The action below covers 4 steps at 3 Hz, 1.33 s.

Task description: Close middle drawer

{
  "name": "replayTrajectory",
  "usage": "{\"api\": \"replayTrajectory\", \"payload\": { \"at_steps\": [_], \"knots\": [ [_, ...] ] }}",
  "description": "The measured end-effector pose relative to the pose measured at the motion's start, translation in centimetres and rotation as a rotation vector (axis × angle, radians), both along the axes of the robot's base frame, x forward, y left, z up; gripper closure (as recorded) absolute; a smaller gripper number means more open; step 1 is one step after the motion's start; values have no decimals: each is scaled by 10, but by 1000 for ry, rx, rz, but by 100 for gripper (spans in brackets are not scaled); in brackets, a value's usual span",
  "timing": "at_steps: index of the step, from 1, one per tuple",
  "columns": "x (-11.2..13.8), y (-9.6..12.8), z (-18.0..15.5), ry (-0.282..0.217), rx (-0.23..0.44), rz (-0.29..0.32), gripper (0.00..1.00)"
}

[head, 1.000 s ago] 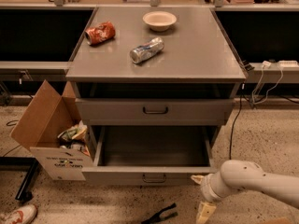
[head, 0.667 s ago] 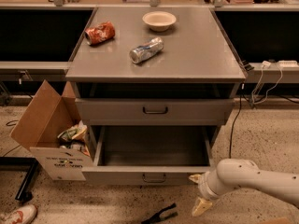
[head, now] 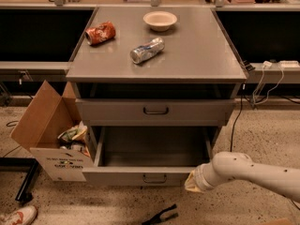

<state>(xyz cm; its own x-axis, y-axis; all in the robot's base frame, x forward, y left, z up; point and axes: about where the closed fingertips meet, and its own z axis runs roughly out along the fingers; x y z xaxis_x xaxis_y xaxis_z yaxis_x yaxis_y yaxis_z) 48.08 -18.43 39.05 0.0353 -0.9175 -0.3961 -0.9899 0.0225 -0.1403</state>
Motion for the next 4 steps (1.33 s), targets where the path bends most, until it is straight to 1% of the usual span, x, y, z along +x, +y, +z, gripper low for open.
{"api": "replayTrajectory", "payload": {
  "at_steps": [1, 2, 4],
  "knots": [
    [4, 1, 0, -10, 5, 2, 89],
    [4, 1, 0, -10, 5, 2, 85],
    [4, 1, 0, -10, 5, 2, 38]
  ]
}}
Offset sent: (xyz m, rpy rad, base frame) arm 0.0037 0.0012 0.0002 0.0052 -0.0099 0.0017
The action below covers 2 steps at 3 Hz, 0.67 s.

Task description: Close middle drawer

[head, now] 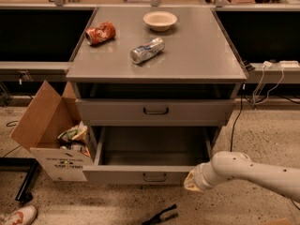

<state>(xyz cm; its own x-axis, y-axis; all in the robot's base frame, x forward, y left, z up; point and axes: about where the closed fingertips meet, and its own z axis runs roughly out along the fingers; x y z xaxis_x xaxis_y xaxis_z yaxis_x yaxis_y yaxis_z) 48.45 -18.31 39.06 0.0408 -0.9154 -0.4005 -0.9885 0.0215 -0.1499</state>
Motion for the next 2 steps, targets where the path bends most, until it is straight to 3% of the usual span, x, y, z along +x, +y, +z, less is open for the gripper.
{"api": "replayTrajectory", "payload": {
  "at_steps": [1, 2],
  "knots": [
    [0, 0, 0, 0, 0, 0, 15],
    [0, 0, 0, 0, 0, 0, 0]
  ]
}}
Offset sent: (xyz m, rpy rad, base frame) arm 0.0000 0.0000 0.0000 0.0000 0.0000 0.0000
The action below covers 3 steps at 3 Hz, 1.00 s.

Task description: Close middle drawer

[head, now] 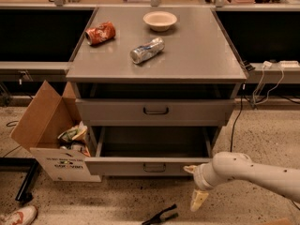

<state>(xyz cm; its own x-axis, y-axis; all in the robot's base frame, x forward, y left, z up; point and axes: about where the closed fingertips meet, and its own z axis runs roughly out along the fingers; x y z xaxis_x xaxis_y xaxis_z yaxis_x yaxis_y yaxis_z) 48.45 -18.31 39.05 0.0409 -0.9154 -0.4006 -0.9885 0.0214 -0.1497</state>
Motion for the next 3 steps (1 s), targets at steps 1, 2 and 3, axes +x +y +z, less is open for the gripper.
{"api": "replayTrajectory", "payload": {
  "at_steps": [1, 2, 3],
  "knots": [
    [1, 0, -1, 2, -9, 0, 0],
    [2, 2, -4, 8, -37, -2, 0],
    [12, 3, -7, -12, -82, 9, 19]
  ]
}}
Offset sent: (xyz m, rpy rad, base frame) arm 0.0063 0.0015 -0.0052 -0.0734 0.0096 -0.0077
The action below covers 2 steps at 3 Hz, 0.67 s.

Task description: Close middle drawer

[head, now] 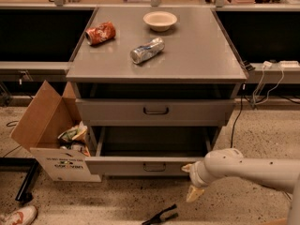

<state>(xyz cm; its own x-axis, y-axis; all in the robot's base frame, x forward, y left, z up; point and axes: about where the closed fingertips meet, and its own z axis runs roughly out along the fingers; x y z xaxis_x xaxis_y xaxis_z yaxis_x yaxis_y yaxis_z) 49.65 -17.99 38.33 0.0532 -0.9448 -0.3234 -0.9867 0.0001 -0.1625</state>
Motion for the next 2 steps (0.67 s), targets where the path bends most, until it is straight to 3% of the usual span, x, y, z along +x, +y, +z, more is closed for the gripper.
{"api": "replayTrajectory", "payload": {
  "at_steps": [1, 2],
  "knots": [
    [16, 3, -5, -17, -27, 28, 42],
    [39, 2, -5, -45, -31, 50, 73]
  ]
}}
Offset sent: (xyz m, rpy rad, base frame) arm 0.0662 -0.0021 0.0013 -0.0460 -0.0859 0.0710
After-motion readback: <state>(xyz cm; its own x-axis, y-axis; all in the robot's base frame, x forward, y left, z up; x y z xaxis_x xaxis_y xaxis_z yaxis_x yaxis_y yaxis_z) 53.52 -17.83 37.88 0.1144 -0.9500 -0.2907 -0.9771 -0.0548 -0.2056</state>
